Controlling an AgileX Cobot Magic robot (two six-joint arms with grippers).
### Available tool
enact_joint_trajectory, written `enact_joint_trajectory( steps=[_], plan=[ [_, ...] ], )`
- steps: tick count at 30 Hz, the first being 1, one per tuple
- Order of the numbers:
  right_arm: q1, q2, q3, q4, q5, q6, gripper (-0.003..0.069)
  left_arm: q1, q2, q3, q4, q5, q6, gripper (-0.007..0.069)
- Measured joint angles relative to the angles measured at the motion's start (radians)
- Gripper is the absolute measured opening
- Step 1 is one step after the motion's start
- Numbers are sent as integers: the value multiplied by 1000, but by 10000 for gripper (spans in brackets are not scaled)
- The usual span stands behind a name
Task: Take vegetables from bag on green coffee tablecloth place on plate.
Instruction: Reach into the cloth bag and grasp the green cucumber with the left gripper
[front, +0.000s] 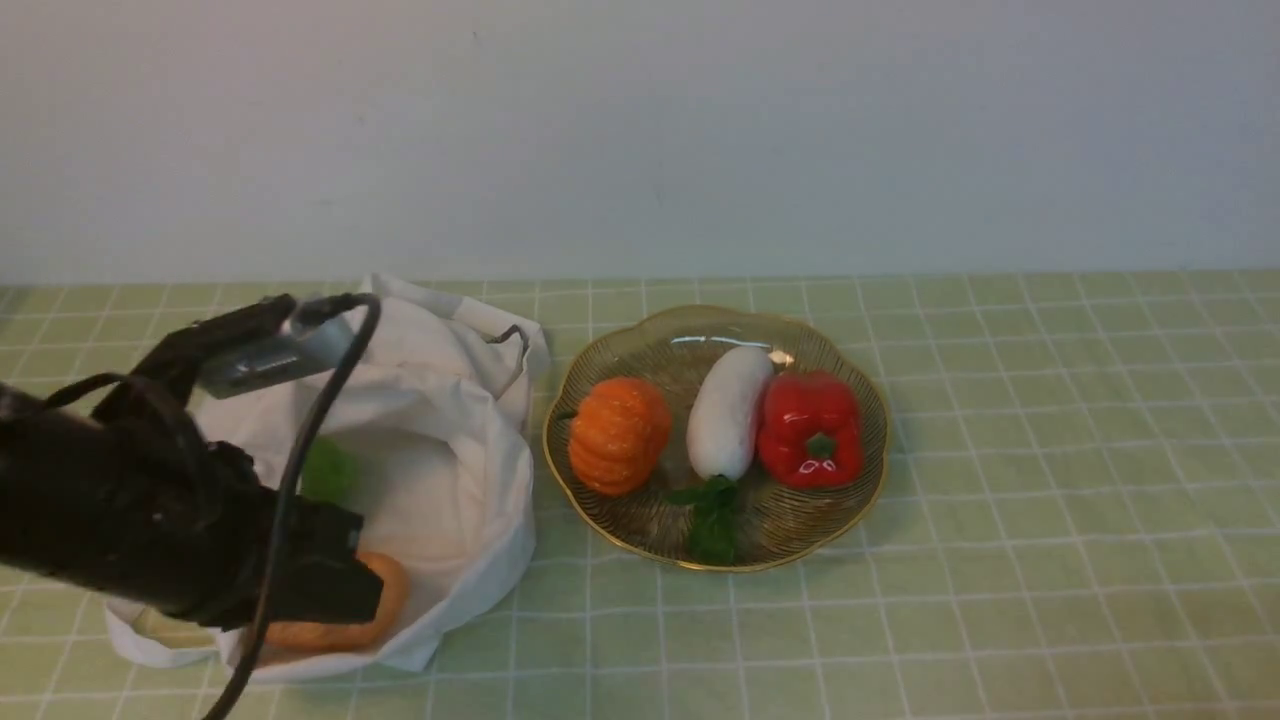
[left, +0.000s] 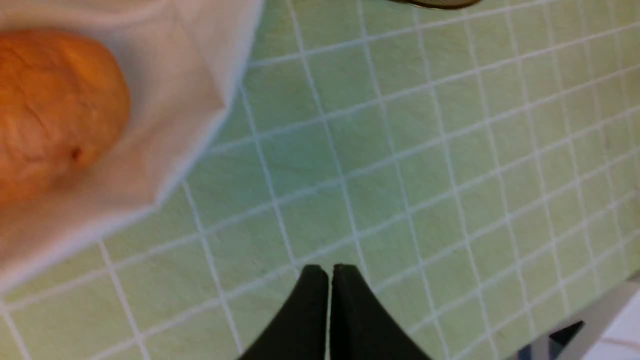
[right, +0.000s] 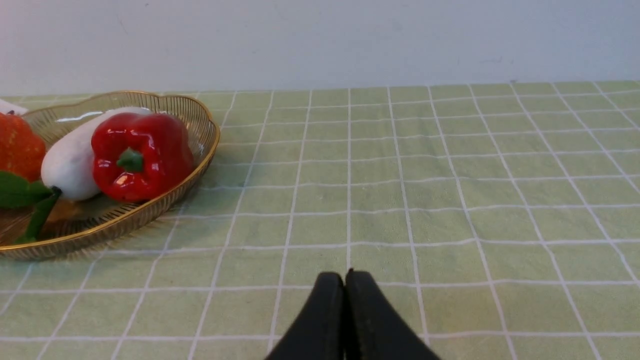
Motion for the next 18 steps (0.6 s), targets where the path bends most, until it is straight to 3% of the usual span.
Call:
enact_joint_trajectory(
  steps=[4, 9, 14, 18],
  plan=[
    [0, 0, 0, 0, 0, 0, -15, -25, 135, -41, 77, -145, -16, -5],
    [0, 0, 0, 0, 0, 0, -15, -25, 223, -82, 273, -338, -156, -4],
    [0, 0, 0, 0, 0, 0, -15, -25, 289, -113, 409, -399, -288, 18],
    [0, 0, 0, 0, 0, 0, -15, -26, 317, -128, 576, -405, -391, 97]
  ],
)
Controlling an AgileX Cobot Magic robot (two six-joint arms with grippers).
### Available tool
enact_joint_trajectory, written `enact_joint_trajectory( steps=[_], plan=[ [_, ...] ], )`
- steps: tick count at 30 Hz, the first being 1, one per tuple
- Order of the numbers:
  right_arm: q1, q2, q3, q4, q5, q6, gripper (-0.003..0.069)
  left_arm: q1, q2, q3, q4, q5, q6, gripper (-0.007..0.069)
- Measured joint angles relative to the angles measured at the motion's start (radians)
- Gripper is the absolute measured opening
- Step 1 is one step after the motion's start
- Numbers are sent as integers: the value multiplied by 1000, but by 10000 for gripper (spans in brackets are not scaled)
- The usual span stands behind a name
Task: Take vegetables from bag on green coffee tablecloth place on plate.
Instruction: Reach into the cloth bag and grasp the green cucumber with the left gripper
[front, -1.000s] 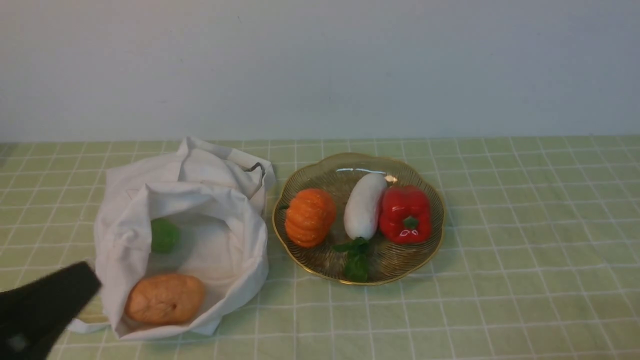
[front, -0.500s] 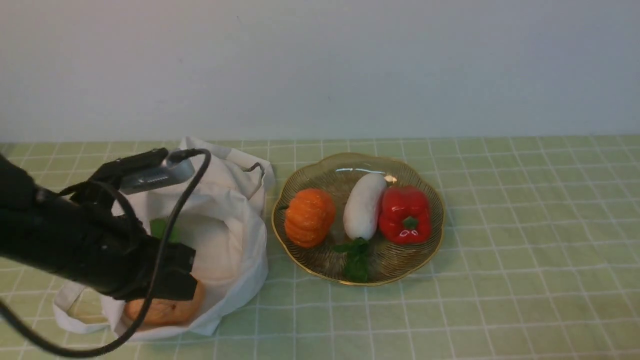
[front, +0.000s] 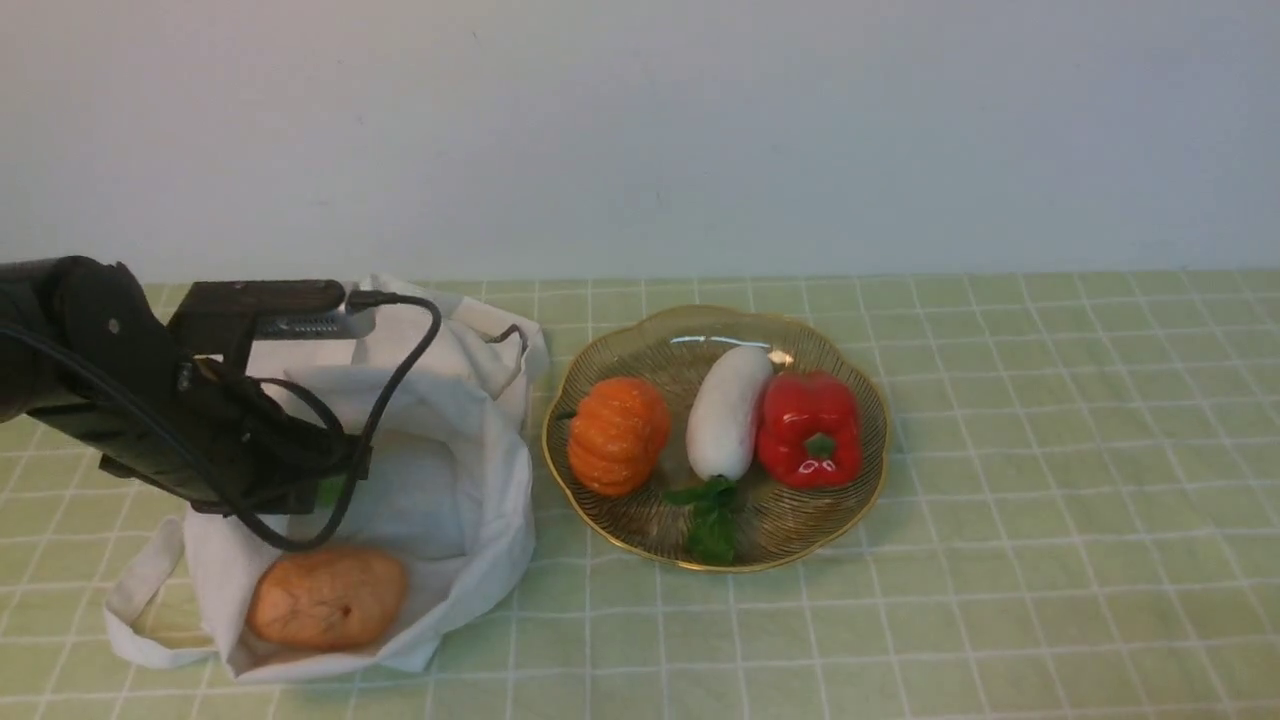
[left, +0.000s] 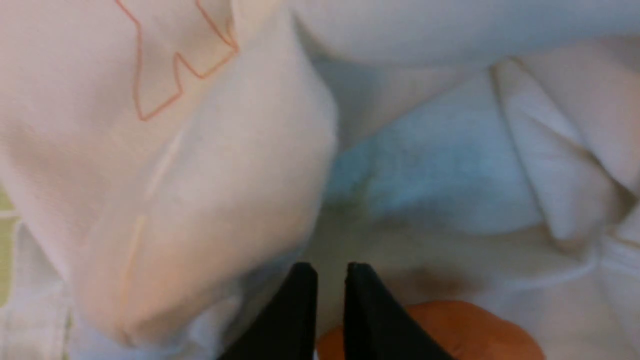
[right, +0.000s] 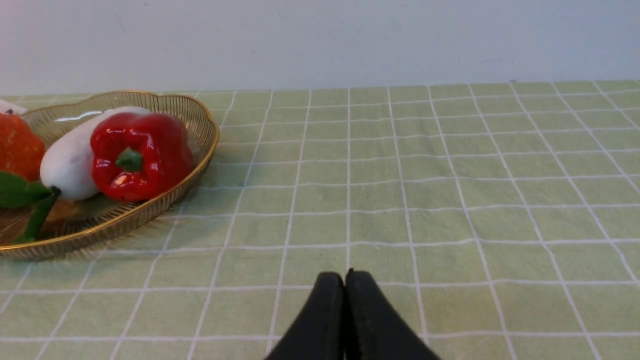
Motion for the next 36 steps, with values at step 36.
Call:
enact_joint_trajectory(
  steps=[36],
  plan=[
    [0, 0, 0, 0, 0, 0, -15, -252, 261, -228, 581, 282, -1107, 419]
  ],
)
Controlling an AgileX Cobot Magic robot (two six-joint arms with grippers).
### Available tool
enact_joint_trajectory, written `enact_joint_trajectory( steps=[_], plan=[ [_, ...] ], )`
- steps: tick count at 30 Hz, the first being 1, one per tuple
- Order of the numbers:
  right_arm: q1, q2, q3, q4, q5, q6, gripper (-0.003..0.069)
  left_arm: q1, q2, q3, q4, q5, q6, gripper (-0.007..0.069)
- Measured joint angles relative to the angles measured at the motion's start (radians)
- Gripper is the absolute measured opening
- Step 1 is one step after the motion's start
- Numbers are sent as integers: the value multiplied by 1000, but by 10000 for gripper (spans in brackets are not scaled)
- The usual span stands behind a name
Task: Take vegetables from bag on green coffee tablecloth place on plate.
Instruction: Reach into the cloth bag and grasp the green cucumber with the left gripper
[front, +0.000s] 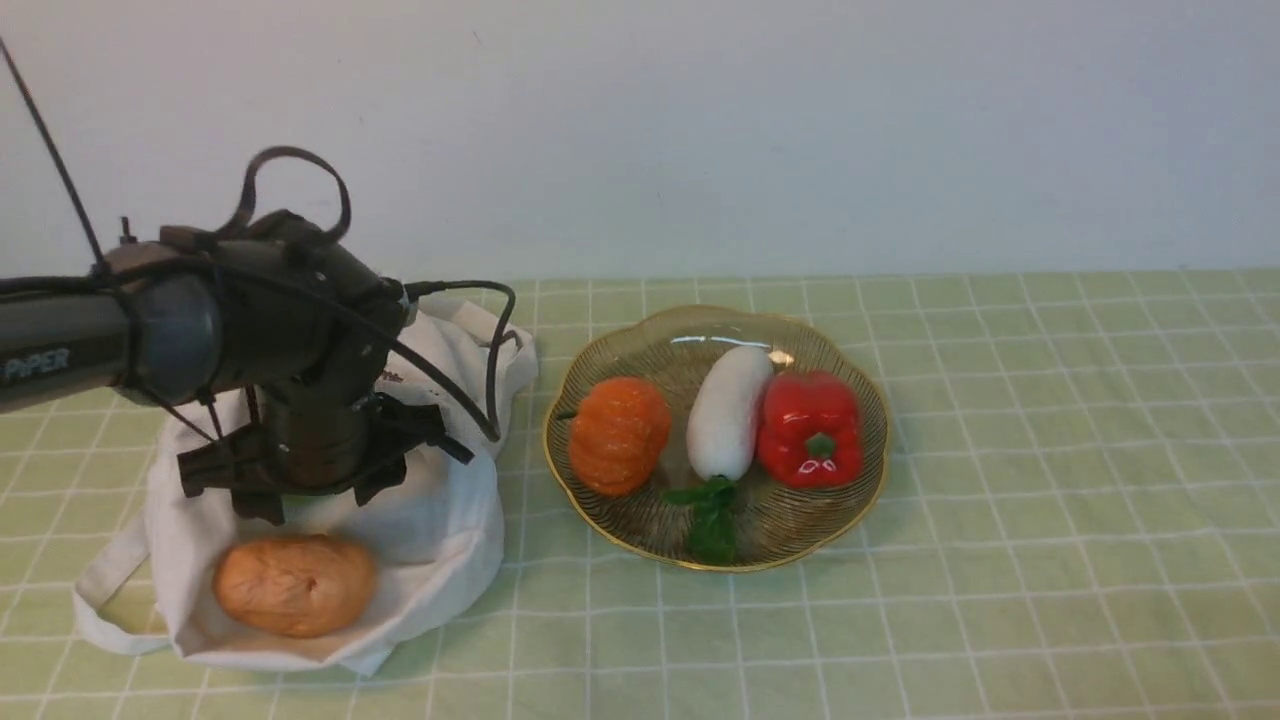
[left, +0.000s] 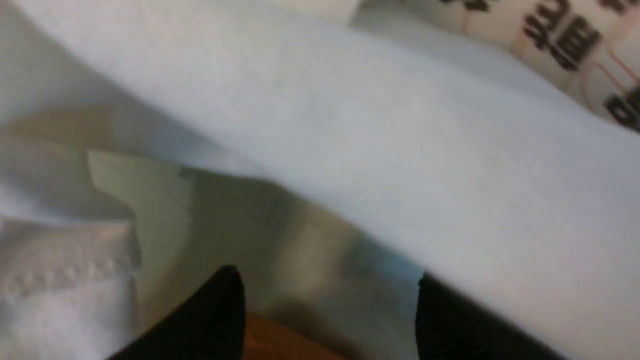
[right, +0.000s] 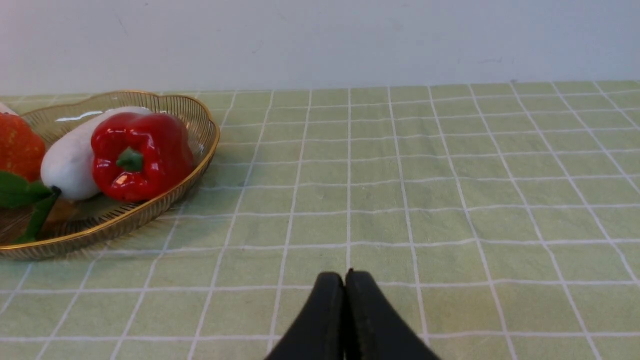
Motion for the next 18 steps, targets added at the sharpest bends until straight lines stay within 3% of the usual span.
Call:
enact_joint_trajectory(
  steps=[8, 18],
  plan=[
    [0, 0, 0, 0, 0, 0, -15, 0, 39, -1, 249, -26, -328, 419],
    [0, 0, 0, 0, 0, 0, -15, 0, 109, -1, 345, -50, -494, 419]
  ],
)
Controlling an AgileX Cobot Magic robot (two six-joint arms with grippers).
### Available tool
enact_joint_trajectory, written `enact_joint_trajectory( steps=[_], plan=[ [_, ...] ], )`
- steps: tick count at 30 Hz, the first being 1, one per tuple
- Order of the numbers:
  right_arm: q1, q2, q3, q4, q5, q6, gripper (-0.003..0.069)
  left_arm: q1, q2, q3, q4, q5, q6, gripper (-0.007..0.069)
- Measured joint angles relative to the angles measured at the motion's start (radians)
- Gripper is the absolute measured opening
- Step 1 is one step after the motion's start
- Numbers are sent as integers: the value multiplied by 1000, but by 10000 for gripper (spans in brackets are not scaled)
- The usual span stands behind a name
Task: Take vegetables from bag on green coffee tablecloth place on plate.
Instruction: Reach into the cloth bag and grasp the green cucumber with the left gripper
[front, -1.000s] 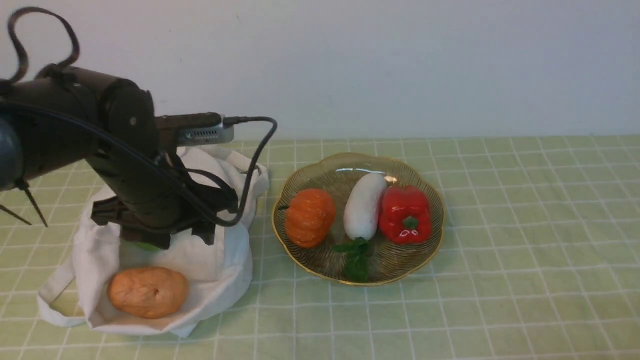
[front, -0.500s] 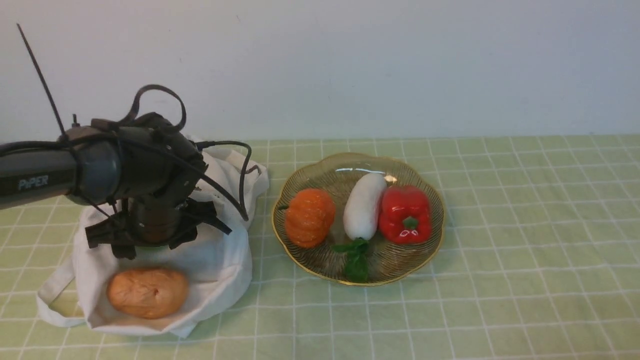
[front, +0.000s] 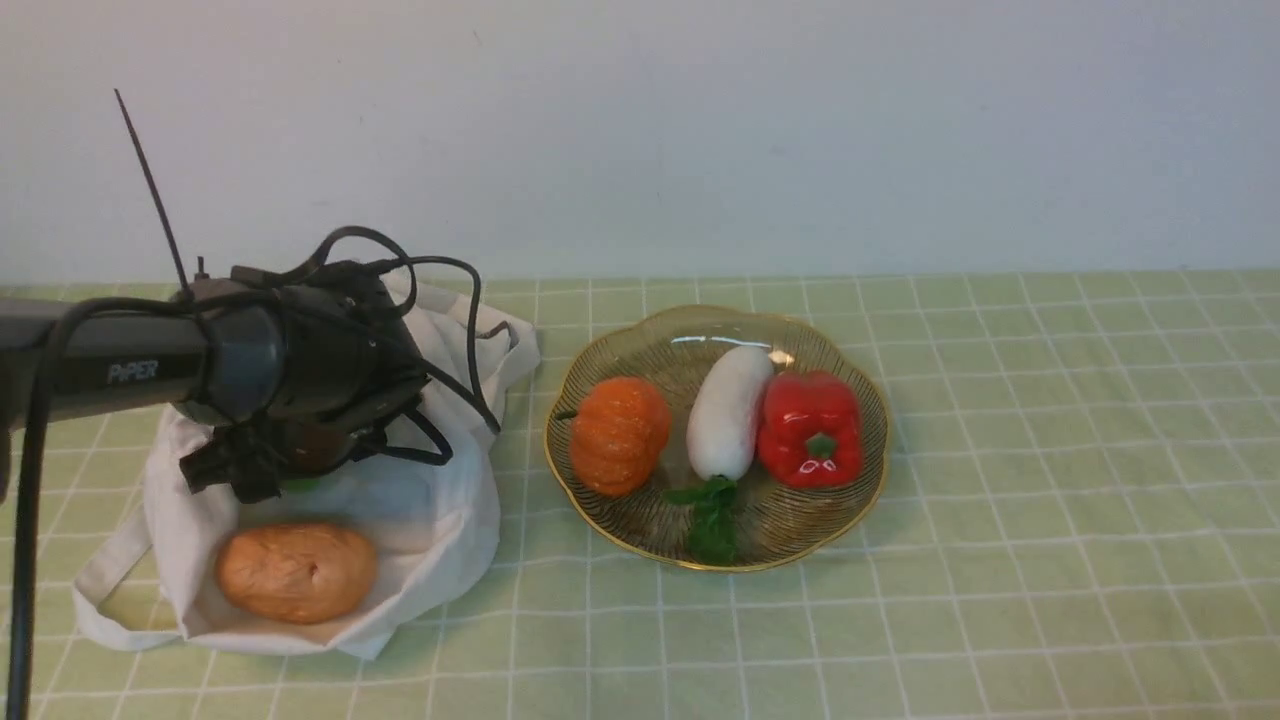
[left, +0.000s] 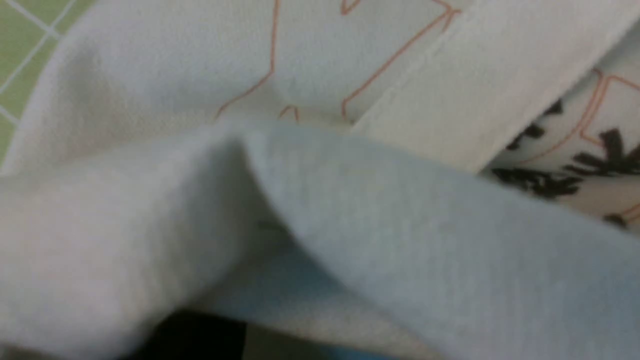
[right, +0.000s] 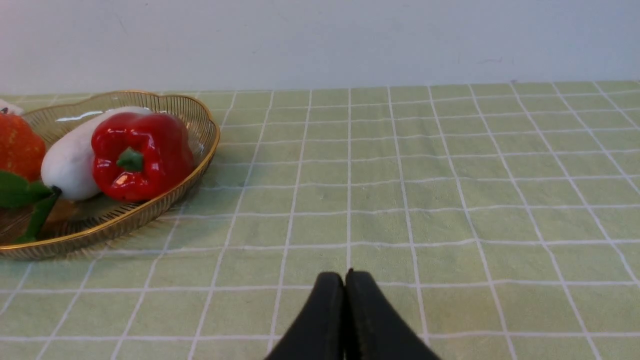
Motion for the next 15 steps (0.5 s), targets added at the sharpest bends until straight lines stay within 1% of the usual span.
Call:
enact_joint_trajectory(
  steps=[3, 7, 8, 11, 12, 15],
  plan=[
    [0, 0, 0, 0, 0, 0, -15, 0, 20, -1, 41, 3, -59, 419],
    [0, 0, 0, 0, 0, 0, -15, 0, 37, -1, 87, 2, -90, 415],
    [0, 0, 0, 0, 0, 0, -15, 0, 40, -1, 96, 2, -95, 405],
    [0, 0, 0, 0, 0, 0, -15, 0, 42, -1, 110, 2, -95, 343],
    [0, 0, 0, 0, 0, 0, -15, 0, 42, -1, 113, 2, -95, 307],
    [0, 0, 0, 0, 0, 0, -15, 0, 42, -1, 115, 2, -90, 300]
  ],
)
